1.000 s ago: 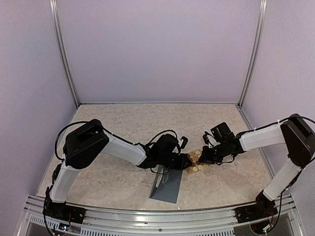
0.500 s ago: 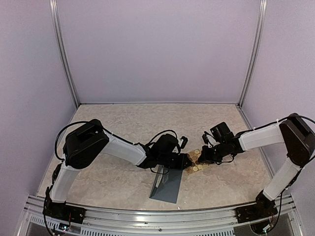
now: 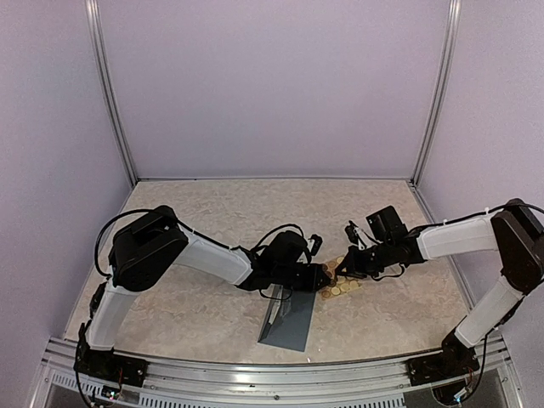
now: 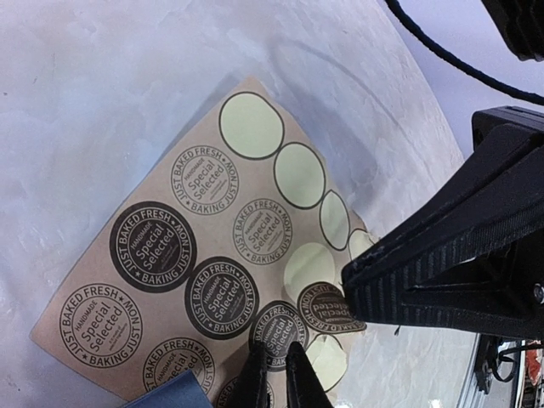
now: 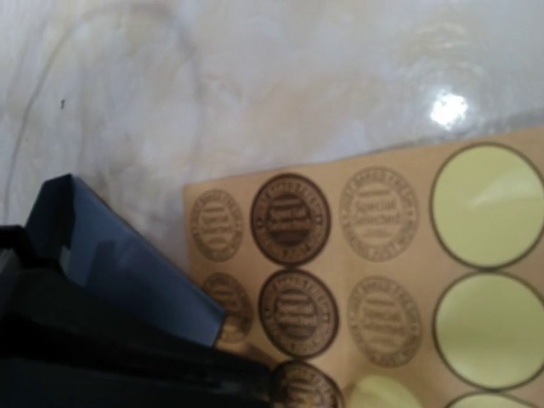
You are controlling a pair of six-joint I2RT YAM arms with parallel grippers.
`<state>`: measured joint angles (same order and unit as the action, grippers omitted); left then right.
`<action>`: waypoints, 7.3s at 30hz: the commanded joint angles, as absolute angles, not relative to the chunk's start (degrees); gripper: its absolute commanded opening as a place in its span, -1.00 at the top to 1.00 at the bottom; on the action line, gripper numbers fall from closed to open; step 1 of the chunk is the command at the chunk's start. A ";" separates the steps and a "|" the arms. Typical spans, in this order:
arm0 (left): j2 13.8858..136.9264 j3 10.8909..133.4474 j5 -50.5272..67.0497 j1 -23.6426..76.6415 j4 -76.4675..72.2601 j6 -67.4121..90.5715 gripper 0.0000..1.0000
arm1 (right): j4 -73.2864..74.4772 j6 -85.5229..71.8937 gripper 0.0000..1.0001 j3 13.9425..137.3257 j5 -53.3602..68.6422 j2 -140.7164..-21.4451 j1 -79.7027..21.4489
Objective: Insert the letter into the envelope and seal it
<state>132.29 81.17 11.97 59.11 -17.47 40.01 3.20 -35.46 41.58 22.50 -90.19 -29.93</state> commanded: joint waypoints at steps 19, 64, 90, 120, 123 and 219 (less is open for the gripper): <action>109.67 71.95 7.57 58.55 -10.56 32.21 0.25 | 7.20 -35.54 1.00 40.85 23.09 -70.78 -29.69; 101.56 48.31 -1.41 64.95 -14.40 40.11 0.74 | -22.27 -50.53 1.00 32.70 24.71 -80.51 -50.62; 108.11 48.45 -1.12 64.88 -13.98 39.46 0.83 | -27.50 -51.38 1.00 33.13 22.95 -93.03 -53.16; 109.38 49.12 -0.53 64.93 -13.45 39.55 0.85 | -27.64 -50.10 1.00 34.67 19.46 -96.54 -53.17; 109.39 49.08 -0.69 65.02 -13.36 39.55 0.86 | -27.34 -50.25 1.00 34.80 19.11 -97.06 -53.17; 108.05 49.74 -0.35 65.04 -14.44 39.77 0.95 | -20.15 -49.37 1.00 39.29 20.19 -97.33 -53.86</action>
